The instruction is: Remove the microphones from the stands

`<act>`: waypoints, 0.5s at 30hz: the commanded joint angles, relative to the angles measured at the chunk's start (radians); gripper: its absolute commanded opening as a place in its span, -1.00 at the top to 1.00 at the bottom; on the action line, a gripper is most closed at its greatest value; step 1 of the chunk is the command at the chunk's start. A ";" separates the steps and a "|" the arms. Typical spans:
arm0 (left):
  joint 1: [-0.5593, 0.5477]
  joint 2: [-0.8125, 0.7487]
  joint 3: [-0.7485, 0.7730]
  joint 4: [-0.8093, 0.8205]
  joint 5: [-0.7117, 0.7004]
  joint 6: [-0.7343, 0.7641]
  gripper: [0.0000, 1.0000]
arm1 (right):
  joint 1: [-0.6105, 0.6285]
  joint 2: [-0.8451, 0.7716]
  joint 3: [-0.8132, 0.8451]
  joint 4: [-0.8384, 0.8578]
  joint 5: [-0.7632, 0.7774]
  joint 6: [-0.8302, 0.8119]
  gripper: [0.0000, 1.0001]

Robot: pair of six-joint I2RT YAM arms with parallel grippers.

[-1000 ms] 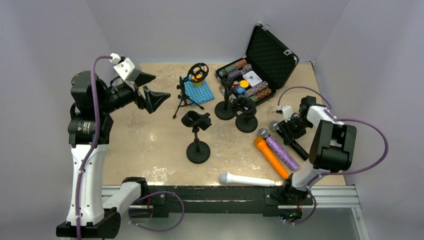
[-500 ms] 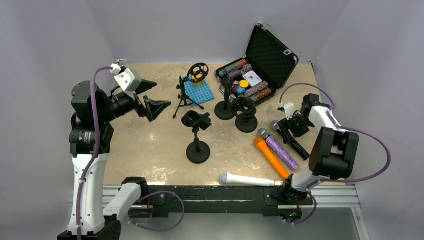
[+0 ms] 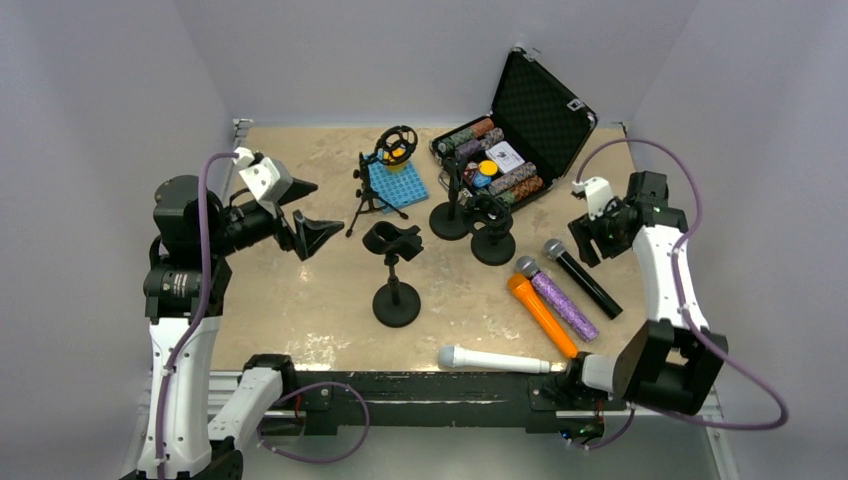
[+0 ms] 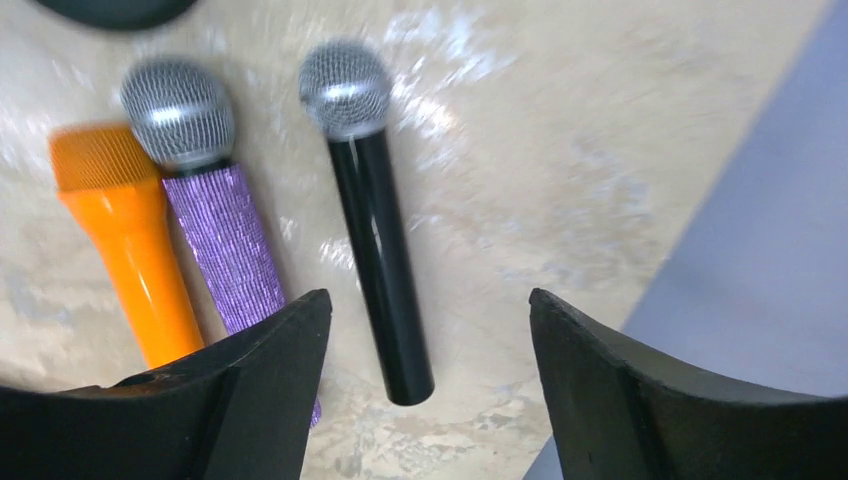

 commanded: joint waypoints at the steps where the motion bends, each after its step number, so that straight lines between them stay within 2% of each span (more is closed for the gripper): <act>1: 0.006 -0.010 -0.061 -0.110 0.098 0.116 -0.74 | -0.001 -0.186 0.142 0.181 -0.177 0.176 -0.70; 3: 0.006 -0.001 -0.086 -0.148 0.123 0.154 -0.71 | 0.016 -0.242 0.192 0.257 -0.361 0.233 -0.78; 4: 0.006 0.007 -0.099 -0.156 0.132 0.163 -0.70 | 0.038 -0.247 0.226 0.260 -0.484 0.228 -0.80; 5: 0.006 0.014 -0.111 -0.157 0.143 0.168 -0.69 | 0.082 -0.232 0.276 0.238 -0.535 0.202 -0.81; 10: 0.006 0.053 -0.167 -0.130 0.187 0.173 -0.63 | 0.392 -0.083 0.536 0.042 -0.633 0.158 -0.78; 15: 0.006 0.063 -0.227 -0.101 0.220 0.172 -0.58 | 0.700 0.032 0.596 0.019 -0.626 0.133 -0.77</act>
